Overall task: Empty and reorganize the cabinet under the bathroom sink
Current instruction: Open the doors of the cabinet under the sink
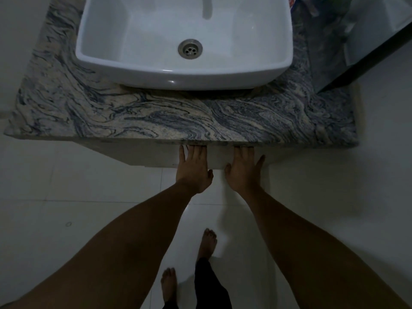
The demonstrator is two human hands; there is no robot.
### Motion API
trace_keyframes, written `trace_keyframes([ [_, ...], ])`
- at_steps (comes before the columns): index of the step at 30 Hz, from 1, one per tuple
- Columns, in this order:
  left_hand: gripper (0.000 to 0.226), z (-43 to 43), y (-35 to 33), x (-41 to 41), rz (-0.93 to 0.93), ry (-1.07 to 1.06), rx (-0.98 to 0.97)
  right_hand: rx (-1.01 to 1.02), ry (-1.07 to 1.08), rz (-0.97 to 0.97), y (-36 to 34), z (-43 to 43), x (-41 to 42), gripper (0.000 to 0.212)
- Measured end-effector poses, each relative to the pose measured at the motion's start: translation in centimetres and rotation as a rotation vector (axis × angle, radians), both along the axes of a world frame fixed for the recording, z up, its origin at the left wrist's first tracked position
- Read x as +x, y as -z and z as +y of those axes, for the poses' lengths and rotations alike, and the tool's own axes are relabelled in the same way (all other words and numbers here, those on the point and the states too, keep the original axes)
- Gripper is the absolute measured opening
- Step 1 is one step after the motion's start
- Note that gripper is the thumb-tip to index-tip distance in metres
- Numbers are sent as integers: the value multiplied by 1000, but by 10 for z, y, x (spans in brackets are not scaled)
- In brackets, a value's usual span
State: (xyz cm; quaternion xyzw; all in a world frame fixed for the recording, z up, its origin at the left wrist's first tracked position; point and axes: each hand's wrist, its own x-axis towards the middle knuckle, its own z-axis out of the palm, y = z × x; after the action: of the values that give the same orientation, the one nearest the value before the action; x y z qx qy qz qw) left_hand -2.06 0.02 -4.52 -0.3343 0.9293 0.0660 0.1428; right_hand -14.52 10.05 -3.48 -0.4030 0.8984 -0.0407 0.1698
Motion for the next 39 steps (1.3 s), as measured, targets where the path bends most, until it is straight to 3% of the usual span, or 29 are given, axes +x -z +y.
trace_keyframes([
  [10, 71, 58, -17, 42, 93, 47, 43, -8, 32, -102, -8, 47, 29, 84],
  [15, 68, 83, -36, 47, 274, -70, 316, -14, 68, -201, -17, 80, 49, 77],
  [18, 65, 86, -41, 45, 170, -49, 416, -8, 78, -330, -23, 95, 63, 67],
  [22, 42, 88, -22, 47, 61, 3, 510, -114, 191, -490, -20, 124, 90, 60],
  [25, 33, 106, -14, 49, 80, 19, 617, -214, 252, -536, -18, 142, 105, 56],
  [32, 38, 175, -44, 45, 188, 33, 792, -330, 511, -584, -28, 201, 122, 47],
  [35, 59, 199, -46, 35, 167, 37, 841, -353, 499, -527, -24, 231, 114, 42],
  [39, 76, 228, -47, 15, 90, 135, 822, -429, 637, -554, -25, 264, 101, 36],
])
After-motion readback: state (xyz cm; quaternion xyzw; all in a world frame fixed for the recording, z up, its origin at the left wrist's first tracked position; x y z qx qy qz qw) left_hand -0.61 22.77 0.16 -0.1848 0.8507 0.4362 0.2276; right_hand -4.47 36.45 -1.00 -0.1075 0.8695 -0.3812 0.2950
